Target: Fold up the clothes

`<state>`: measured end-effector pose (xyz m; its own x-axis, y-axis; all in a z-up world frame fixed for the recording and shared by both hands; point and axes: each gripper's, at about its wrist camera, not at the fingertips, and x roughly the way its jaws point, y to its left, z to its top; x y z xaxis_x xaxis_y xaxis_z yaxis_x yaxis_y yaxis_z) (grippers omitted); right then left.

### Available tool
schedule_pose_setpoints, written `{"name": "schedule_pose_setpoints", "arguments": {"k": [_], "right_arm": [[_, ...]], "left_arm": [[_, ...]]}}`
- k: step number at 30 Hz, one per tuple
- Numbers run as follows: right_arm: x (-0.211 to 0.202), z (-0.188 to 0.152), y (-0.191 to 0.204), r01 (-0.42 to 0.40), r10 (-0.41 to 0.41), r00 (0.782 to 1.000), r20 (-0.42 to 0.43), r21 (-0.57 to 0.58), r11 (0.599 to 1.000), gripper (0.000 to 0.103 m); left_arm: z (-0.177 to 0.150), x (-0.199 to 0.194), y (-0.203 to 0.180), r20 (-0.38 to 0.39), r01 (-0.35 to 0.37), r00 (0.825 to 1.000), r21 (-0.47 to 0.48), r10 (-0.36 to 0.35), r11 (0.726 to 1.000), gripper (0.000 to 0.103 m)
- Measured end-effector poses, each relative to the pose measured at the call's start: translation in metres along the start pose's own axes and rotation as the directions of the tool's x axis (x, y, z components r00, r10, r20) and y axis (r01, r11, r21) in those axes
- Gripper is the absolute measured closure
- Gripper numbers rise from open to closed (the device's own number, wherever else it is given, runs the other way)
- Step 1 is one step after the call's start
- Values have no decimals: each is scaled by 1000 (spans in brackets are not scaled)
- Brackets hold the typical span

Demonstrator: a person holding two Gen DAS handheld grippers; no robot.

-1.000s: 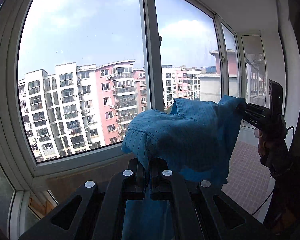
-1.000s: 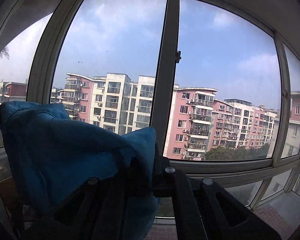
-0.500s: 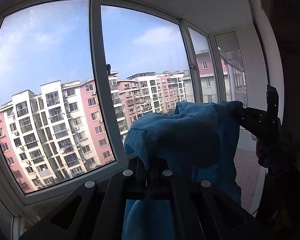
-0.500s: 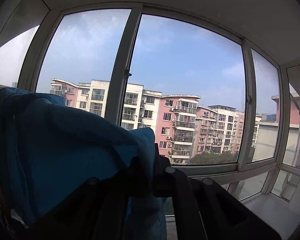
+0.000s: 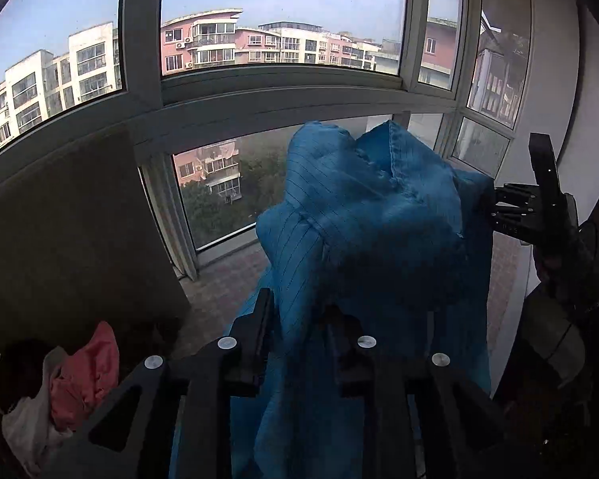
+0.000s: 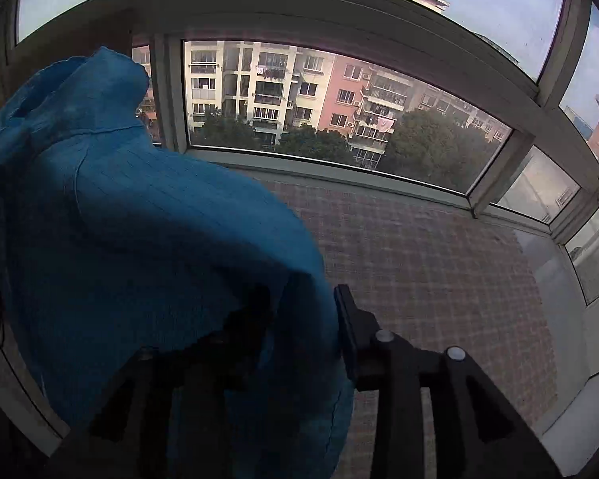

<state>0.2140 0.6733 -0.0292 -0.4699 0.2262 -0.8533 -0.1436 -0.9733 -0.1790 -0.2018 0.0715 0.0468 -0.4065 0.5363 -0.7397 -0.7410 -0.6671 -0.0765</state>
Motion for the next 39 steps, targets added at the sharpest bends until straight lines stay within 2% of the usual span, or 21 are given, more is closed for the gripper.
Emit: {"name": "schedule_pose_setpoints", "arguments": {"k": [2, 5, 7, 9, 11, 13, 17, 20, 22, 23, 24, 25, 26, 29, 32, 35, 36, 38, 39], "right_arm": [[49, -42, -6, -8, 7, 995, -97, -12, 1000, 70], [77, -90, -33, -54, 62, 986, -153, 55, 997, 70], [80, -113, -51, -73, 92, 982, -164, 114, 991, 70], [79, -134, -54, -87, 112, 980, -167, 150, 985, 67], [77, -149, -54, -102, 130, 976, -176, 156, 982, 60], [79, -157, -49, -107, 135, 972, -192, 148, 983, 56], [97, -160, -42, -123, 153, 964, -217, 148, 981, 55], [111, -158, -36, -131, 171, 952, -254, 168, 977, 54], [116, -158, -30, -113, 147, 953, -265, 139, 984, 55], [116, -158, -30, -119, 151, 955, -254, 135, 984, 55], [113, -158, -30, -133, 163, 958, -236, 138, 981, 65], [110, -159, -32, -148, 178, 959, -219, 147, 978, 91], [105, -159, -37, -157, 189, 962, -199, 168, 973, 100], [83, -159, -61, -156, 188, 975, -121, 234, 960, 100], [57, -155, -96, -63, 85, 994, -66, 285, 956, 100], [36, -152, -135, 50, -36, 998, -47, 343, 938, 100], [31, -151, -145, 111, -100, 994, -50, 343, 933, 100], [21, -150, -163, 232, -227, 972, -55, 344, 910, 100], [19, -150, -173, 257, -251, 966, -64, 362, 896, 100]], "left_arm": [[-55, 62, 3, -133, -35, 991, -45, 29, 998, 77], [-126, 110, 23, -246, -71, 969, -142, 35, 987, 79], [-162, 118, 33, -292, -77, 956, -207, 14, 975, 79], [-188, 116, 39, -306, -87, 952, -250, 7, 964, 78], [-204, 108, 32, -309, -98, 951, -262, 13, 960, 72], [-217, 101, 34, -320, -123, 947, -257, 36, 959, 62], [-227, 113, 43, -351, -125, 936, -282, 19, 951, 61], [-220, 131, 41, -352, -91, 936, -297, -20, 951, 61], [-215, 145, 38, -354, -67, 935, -285, -40, 956, 61], [-214, 155, 36, -364, -64, 930, -278, -44, 958, 65], [-213, 163, 34, -375, -54, 925, -283, -59, 958, 74], [-213, 170, 32, -382, -39, 921, -292, -79, 956, 99], [-212, 173, 29, -377, -20, 921, -299, -99, 954, 101], [-206, 165, 15, -338, 20, 934, -284, -119, 959, 101], [-196, 138, 5, -283, 62, 949, -263, -138, 963, 101], [-187, 110, 8, -242, 87, 959, -251, -149, 964, 101], [-185, 102, 10, -234, 89, 960, -259, -152, 962, 101], [-180, 86, 8, -205, 146, 956, -291, -211, 945, 101], [-177, 80, 0, -199, 177, 951, -281, -238, 943, 101]]}}
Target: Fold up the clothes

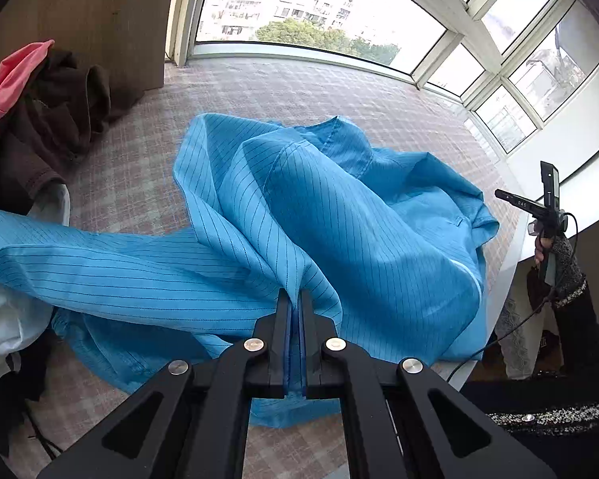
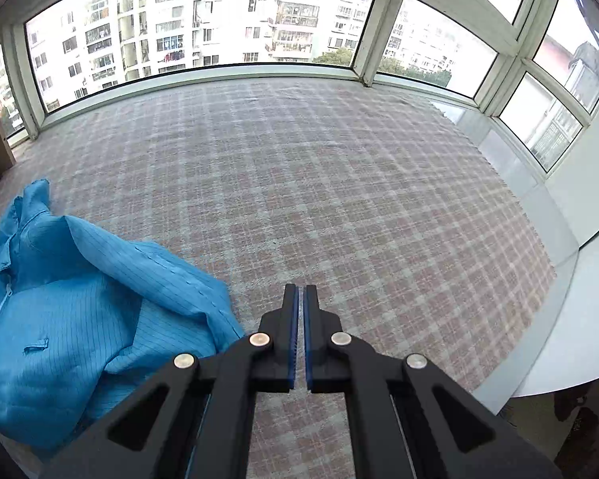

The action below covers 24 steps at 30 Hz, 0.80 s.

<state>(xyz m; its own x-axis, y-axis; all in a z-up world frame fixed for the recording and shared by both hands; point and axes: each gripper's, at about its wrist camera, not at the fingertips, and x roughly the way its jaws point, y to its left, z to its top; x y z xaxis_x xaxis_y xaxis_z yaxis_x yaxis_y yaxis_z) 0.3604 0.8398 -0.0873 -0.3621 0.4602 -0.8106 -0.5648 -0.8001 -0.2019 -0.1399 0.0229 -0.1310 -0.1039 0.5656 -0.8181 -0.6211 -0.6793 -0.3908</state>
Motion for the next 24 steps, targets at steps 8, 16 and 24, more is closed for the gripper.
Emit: {"name": "schedule_pose_setpoints", "arguments": {"k": [8, 16, 24], "right_arm": [[16, 3, 84, -264, 258, 964, -57, -139, 954, 47], [41, 20, 167, -360, 348, 932, -104, -386, 849, 46], [80, 32, 197, -374, 319, 927, -196, -486, 790, 45]], "left_arm": [[1, 9, -49, -82, -2, 997, 178, 16, 984, 77], [40, 34, 47, -58, -128, 990, -49, 125, 991, 51], [48, 112, 84, -165, -73, 985, -156, 47, 985, 75]]}}
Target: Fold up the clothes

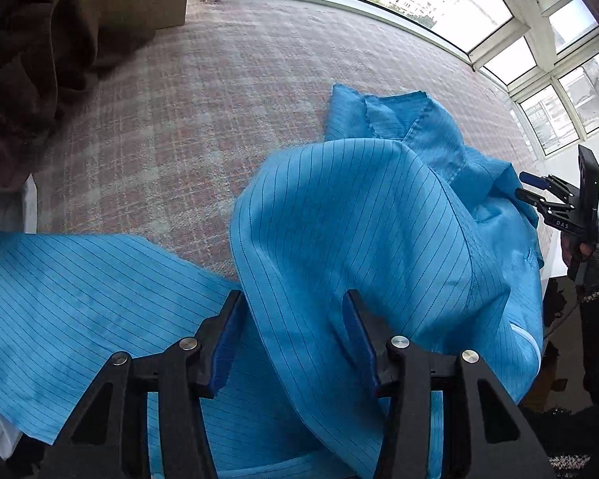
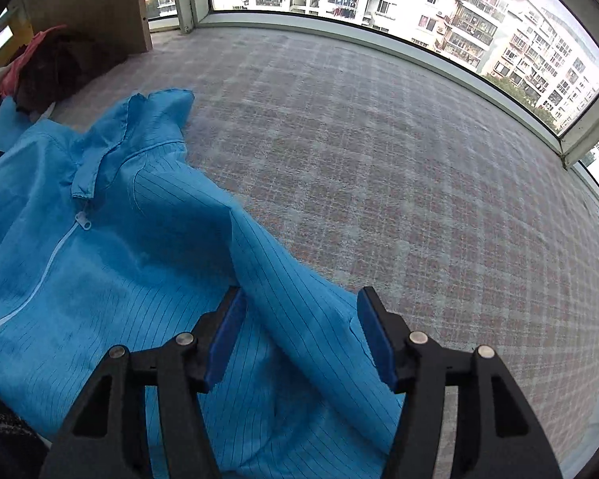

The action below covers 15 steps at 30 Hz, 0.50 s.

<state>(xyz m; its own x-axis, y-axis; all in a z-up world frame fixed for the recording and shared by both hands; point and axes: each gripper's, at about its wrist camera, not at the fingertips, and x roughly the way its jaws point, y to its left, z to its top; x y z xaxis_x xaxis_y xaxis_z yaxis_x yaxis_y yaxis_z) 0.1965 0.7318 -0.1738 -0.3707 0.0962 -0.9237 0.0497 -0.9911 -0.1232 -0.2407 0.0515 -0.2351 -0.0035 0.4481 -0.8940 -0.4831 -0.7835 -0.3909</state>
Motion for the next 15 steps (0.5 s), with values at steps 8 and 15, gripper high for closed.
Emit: {"name": "schedule_pose_setpoints", "arguments": {"k": [8, 15], "right_arm": [[20, -6, -7, -97, 99, 995, -31, 53, 994, 101], [-89, 18, -31, -20, -7, 979, 202, 135, 991, 101]], "left_arm": [[3, -11, -6, 74, -13, 997, 19, 12, 1000, 103], [26, -103, -12, 274, -85, 959, 57, 66, 995, 103]]}}
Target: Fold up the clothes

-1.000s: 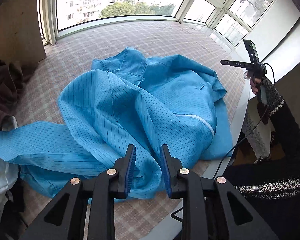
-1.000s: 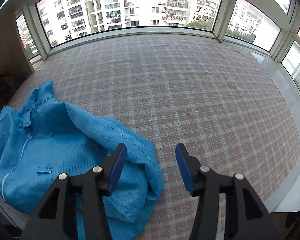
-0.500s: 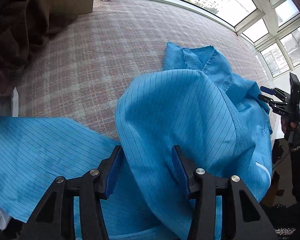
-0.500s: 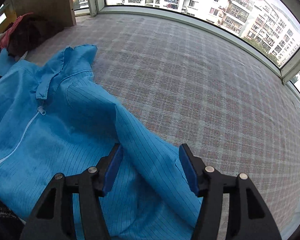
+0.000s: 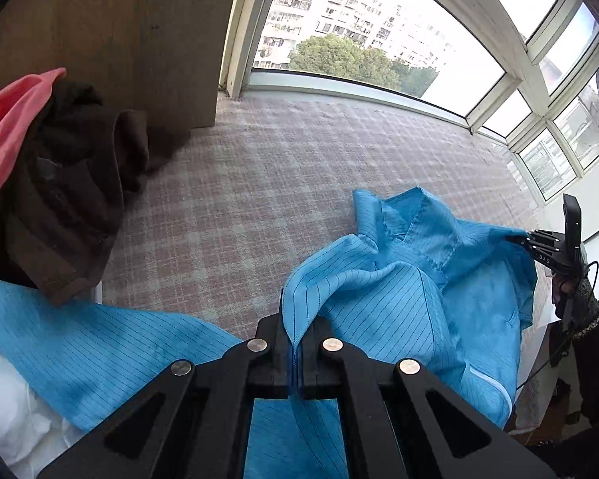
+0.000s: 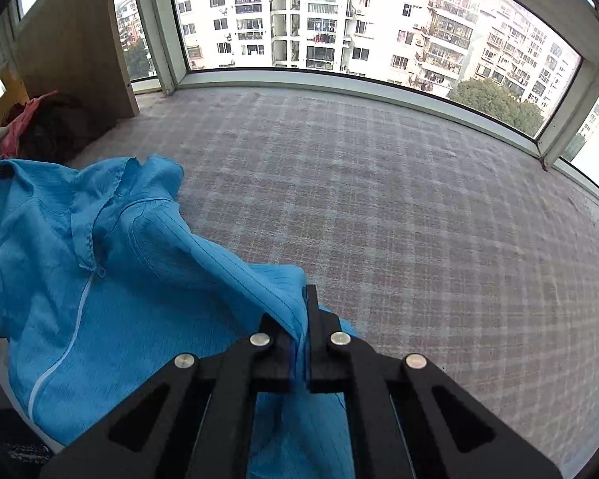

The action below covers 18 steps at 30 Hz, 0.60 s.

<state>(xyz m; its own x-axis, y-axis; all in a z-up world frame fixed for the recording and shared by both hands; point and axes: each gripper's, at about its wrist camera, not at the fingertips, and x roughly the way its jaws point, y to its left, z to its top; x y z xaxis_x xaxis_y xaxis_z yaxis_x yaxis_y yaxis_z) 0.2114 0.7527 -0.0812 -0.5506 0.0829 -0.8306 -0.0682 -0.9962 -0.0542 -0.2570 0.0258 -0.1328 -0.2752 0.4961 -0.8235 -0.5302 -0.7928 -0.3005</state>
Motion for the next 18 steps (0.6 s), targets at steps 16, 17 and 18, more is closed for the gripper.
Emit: {"name": "schedule_pose_setpoints", "arguments": {"k": [16, 17, 18], "right_arm": [[-288, 85, 29, 276, -264, 798, 541, 62, 959, 101], [-313, 90, 33, 286, -271, 774, 572, 66, 956, 101], [-338, 94, 36, 297, -278, 750, 601, 70, 952, 101]], "left_arm": [[62, -274, -81, 498, -222, 862, 206, 93, 953, 103], [68, -298, -90, 528, -241, 844, 208, 99, 948, 103], [73, -322, -98, 552, -257, 828, 210, 103, 943, 103]]}}
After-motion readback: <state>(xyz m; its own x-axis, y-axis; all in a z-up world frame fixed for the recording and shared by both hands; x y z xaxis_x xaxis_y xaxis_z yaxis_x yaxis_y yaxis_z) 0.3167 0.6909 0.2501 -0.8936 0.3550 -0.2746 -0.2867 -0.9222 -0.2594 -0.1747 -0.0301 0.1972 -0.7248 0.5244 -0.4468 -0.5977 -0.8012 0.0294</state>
